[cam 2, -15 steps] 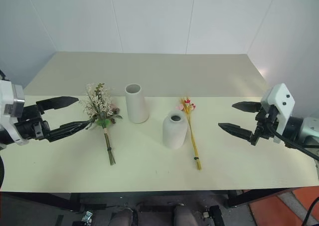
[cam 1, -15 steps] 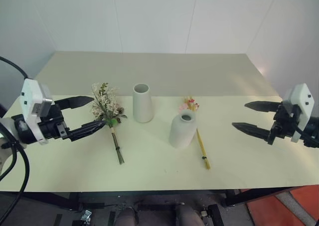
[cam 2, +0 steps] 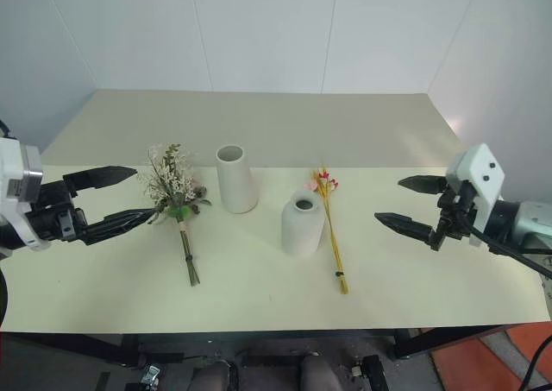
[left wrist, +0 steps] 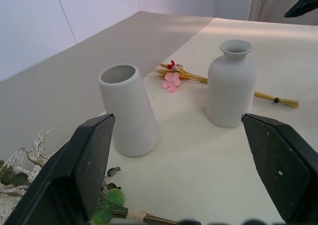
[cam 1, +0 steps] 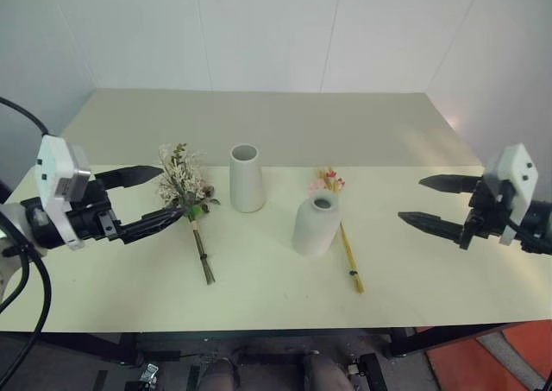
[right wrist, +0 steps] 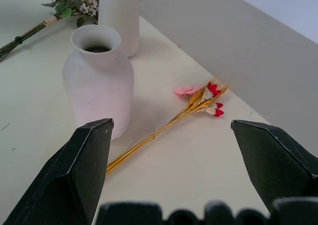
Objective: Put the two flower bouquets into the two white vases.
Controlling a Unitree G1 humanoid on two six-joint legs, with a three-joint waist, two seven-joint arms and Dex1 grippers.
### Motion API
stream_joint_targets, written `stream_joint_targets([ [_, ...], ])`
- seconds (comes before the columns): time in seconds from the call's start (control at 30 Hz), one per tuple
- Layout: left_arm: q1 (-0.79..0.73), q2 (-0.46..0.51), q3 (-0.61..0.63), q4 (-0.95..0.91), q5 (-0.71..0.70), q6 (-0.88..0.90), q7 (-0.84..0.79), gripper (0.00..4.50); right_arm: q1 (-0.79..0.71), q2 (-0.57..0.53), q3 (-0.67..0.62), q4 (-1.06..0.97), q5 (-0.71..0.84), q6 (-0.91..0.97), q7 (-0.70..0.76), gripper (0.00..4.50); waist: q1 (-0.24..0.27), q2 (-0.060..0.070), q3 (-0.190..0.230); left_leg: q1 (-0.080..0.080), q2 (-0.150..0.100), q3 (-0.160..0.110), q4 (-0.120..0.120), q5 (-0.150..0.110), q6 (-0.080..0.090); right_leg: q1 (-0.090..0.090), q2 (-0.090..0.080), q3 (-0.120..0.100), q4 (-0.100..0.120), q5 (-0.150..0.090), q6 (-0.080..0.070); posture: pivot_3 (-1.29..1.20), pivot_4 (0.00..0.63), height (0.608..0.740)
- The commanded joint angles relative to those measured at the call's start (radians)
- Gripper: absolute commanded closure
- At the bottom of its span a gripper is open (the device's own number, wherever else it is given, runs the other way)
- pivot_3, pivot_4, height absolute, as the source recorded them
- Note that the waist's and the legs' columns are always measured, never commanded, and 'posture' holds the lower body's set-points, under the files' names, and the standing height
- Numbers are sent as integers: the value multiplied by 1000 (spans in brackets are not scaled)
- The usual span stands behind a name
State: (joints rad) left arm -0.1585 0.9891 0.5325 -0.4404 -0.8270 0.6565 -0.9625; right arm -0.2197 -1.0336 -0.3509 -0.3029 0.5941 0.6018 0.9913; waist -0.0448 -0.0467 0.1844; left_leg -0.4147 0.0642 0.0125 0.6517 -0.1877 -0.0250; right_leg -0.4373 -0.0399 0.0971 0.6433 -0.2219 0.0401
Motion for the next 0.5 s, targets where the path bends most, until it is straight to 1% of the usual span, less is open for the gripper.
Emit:
stream_joint_targets([
  [0.03, -51, -5, -14, -1, -20, -23, 0, 71, -25, -53, 14, -18, -22, 34, -8, 0, 1, 0, 0, 0, 0, 0, 0, 0, 0, 0, 0, 0, 0, 0, 0, 0, 150, 740],
  [0.13, -77, -11, -35, 9, -13, -27, -2, 71, -46, -83, 50, -25, -27, 89, -20, 0, 1, 0, 0, 0, 0, 0, 0, 0, 0, 0, 0, 0, 0, 0, 0, 0, 150, 740],
  [0.27, -97, -15, -56, 22, -8, -37, -18, 71, -143, -118, 128, -47, -5, 278, -82, 0, -3, 0, 0, 0, 0, 1, 0, 0, 0, -1, 0, 1, 0, 0, 0, 0, 150, 740],
  [0.37, -135, -17, -86, 48, 10, -59, -27, 71, -326, -98, 255, -27, 17, 518, -142, 0, -7, 0, 0, 0, 0, 1, 0, 0, 0, -1, 0, 1, 1, 0, 0, 0, 150, 740],
  [0.43, -146, -17, -98, 58, 15, -68, -31, 71, -413, -82, 324, -11, 22, 628, -159, 0, -8, 0, 0, 0, 0, 1, 0, 0, 0, -2, 0, 1, 1, 1, -1, 0, 150, 740],
  [0.5, -150, -19, -105, 65, 19, -74, -34, 71, -483, -58, 395, 0, 17, 696, -170, 0, -6, 0, 0, 0, 0, 1, 0, 0, 0, -2, 0, 1, 1, 0, -1, 0, 150, 740],
])
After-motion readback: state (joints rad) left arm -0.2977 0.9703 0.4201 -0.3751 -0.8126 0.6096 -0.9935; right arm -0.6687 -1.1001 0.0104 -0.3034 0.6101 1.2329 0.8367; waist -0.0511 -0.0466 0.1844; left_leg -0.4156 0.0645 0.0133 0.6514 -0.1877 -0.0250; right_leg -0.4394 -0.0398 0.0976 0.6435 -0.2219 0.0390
